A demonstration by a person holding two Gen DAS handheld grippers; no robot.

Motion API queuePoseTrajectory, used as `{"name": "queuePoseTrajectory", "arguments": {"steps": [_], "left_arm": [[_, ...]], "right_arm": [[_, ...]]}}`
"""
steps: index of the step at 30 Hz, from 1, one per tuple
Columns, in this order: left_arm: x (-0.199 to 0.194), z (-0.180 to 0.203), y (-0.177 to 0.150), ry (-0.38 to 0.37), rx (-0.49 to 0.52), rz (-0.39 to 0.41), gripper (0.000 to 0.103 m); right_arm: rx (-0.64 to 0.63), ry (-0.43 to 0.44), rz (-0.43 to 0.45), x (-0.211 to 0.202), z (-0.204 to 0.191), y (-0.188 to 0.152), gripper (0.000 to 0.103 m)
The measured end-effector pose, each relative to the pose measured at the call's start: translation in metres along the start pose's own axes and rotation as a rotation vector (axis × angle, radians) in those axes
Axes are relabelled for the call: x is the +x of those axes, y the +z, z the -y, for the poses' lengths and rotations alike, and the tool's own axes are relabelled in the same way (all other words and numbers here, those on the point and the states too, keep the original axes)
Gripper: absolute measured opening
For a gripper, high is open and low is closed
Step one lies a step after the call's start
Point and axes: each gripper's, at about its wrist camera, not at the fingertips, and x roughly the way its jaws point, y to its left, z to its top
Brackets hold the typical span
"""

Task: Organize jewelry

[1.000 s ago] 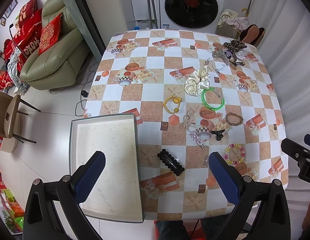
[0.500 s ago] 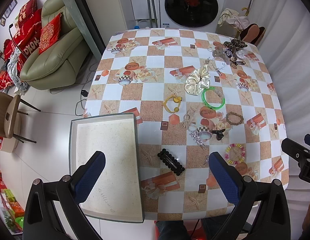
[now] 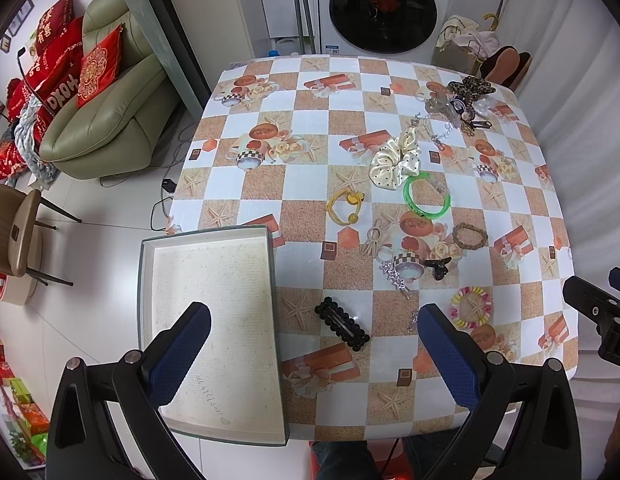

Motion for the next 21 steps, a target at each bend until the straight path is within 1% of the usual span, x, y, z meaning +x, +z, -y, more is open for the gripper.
{"name": "queuePoseTrajectory", "arguments": {"steps": [21], "left_arm": [[-0.0004, 0.0008, 0.0016, 0.001, 0.0, -0.004, 0.103]], "right_arm": [[0.0, 0.001, -0.003, 0.0024, 0.0, 0.0012, 0.103]]}}
